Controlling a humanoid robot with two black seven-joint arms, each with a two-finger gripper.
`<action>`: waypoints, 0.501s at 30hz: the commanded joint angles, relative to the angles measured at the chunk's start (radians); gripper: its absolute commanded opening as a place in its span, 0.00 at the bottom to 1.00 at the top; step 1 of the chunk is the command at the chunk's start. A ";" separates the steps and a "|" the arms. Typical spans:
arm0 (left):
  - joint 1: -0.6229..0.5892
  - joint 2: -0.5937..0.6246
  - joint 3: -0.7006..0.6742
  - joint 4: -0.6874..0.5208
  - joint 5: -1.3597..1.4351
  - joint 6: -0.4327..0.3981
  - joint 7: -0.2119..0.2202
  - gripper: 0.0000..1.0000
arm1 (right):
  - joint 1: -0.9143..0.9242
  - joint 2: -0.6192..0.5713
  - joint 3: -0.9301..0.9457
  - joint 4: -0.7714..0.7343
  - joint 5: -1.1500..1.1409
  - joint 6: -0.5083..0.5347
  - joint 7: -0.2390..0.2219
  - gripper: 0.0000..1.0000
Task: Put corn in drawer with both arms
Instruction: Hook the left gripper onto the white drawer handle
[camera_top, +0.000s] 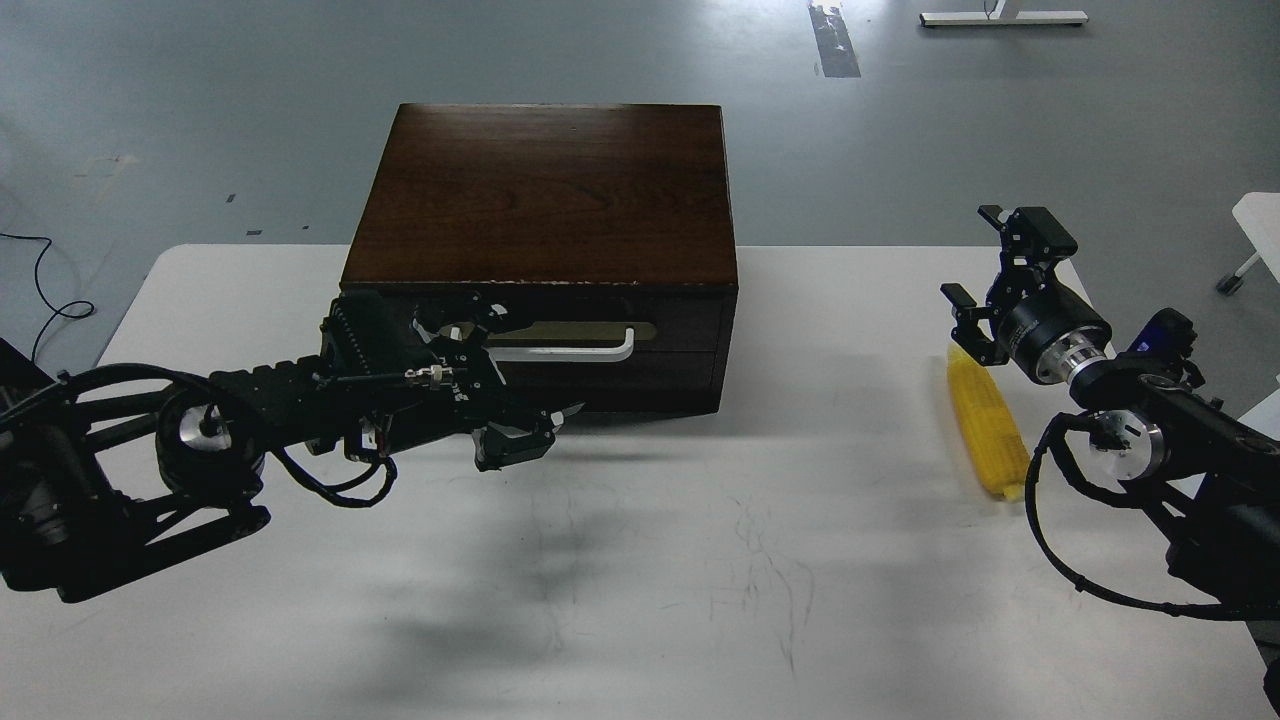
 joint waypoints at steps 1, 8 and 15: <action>-0.008 0.000 0.025 0.000 0.000 -0.001 0.000 0.99 | 0.000 0.001 0.000 -0.001 0.000 0.000 0.000 1.00; -0.034 0.000 0.034 0.000 0.000 -0.020 0.000 0.99 | -0.003 0.003 0.000 -0.013 0.000 0.000 0.000 1.00; -0.061 -0.003 0.034 0.000 0.000 -0.034 -0.014 0.99 | -0.005 0.003 -0.003 -0.014 0.000 0.000 0.000 1.00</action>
